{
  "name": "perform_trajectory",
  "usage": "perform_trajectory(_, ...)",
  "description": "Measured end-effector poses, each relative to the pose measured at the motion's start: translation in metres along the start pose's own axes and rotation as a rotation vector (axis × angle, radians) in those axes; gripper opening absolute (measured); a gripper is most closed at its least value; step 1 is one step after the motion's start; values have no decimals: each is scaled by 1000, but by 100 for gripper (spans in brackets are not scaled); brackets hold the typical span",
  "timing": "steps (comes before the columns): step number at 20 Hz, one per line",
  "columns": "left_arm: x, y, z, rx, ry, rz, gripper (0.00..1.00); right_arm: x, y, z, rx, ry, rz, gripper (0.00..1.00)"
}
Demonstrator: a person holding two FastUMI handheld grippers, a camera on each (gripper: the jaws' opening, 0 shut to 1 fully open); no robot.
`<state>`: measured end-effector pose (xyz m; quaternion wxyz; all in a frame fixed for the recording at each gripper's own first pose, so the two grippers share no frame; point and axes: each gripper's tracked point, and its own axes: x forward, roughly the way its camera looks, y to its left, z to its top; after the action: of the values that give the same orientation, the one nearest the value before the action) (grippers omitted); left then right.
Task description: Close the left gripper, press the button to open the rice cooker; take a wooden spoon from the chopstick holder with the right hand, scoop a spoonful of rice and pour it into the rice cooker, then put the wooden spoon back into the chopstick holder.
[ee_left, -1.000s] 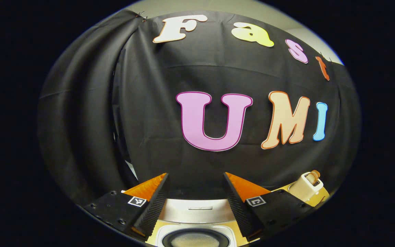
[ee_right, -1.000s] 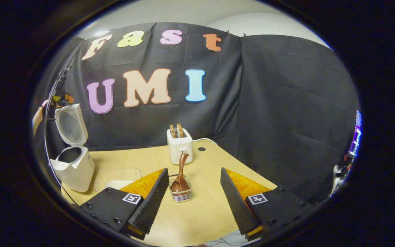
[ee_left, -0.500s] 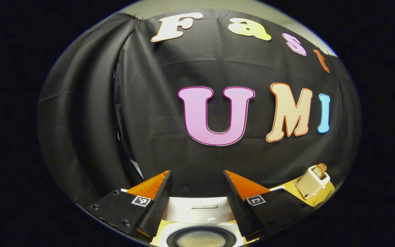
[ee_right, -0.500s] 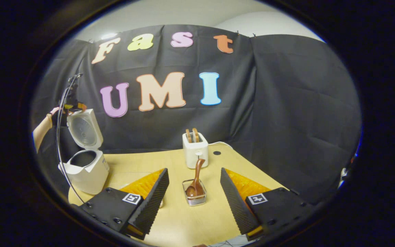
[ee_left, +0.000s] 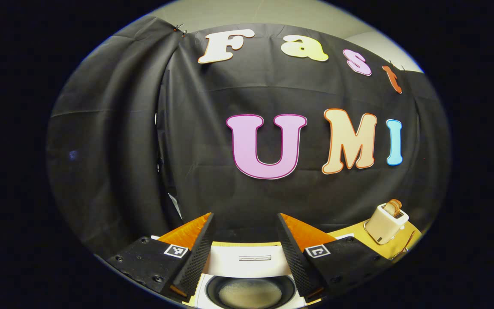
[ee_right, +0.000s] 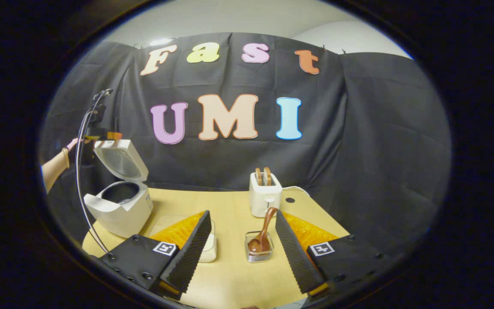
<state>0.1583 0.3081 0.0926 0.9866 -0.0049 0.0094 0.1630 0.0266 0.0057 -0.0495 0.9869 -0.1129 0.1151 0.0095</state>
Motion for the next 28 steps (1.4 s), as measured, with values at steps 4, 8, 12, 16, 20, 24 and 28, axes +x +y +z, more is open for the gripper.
perform_trajectory(4, -30, -2, -25, -17, 10, -29, 83, 5, 11, -1, -2, 10, 34, 91)
perform_trajectory(8, -54, -3, -55, -4, 10, -33, 83, 5, 17, 4, -5, 5, 50, 91)
perform_trajectory(12, -71, -2, -84, 11, 5, -14, 83, 5, 22, 7, 1, 7, 51, 91)
perform_trajectory(16, -86, -4, -124, 10, 57, -20, 83, 3, 25, 5, -15, 18, 49, 91)
perform_trajectory(20, -91, -5, -150, -8, 82, -28, 83, 6, 30, 3, -19, 28, 52, 91)
perform_trajectory(24, -93, -6, -172, -5, 96, -11, 83, 8, 42, 0, -16, 35, 69, 91)
perform_trajectory(28, -95, -8, -199, -3, 144, -9, 84, 11, 51, -5, -21, 50, 85, 91)
